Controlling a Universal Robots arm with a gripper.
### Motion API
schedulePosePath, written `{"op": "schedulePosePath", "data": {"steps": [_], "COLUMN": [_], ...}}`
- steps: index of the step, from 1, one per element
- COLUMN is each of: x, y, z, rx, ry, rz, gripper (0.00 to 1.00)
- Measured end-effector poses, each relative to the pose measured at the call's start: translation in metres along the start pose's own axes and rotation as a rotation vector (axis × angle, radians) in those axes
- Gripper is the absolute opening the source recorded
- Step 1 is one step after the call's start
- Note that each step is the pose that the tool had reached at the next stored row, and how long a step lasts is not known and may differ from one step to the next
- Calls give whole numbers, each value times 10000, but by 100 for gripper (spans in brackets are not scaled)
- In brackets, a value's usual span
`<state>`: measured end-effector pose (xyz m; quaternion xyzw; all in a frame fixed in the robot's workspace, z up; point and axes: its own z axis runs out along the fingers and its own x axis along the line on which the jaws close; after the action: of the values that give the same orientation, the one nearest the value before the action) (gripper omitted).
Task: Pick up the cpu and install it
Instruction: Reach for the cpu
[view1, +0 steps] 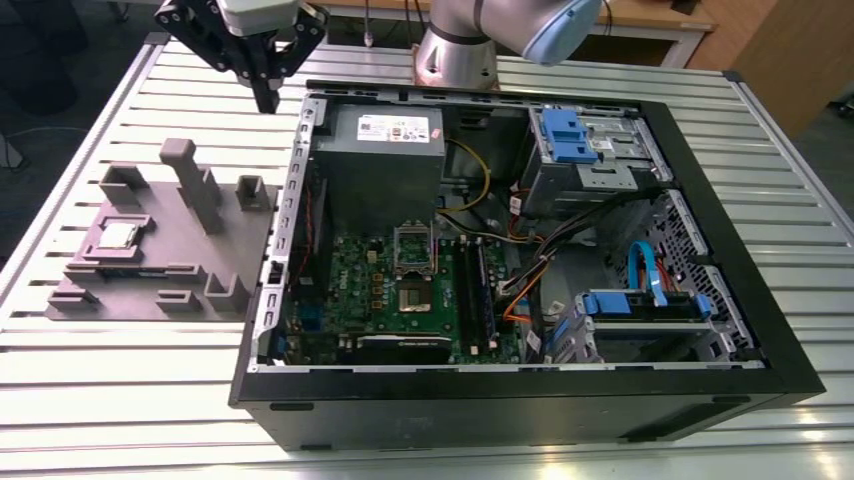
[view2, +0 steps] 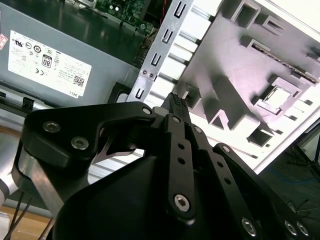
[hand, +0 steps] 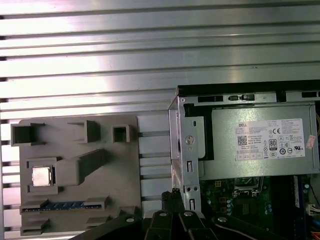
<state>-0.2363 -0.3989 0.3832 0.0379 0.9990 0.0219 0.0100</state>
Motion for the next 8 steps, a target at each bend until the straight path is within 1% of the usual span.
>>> {"op": "schedulePosePath", "data": {"steps": [8], "x": [24], "y": [-2], "z": [0], "rx": [0], "ry": [1], "rz": [0], "gripper": [11]}}
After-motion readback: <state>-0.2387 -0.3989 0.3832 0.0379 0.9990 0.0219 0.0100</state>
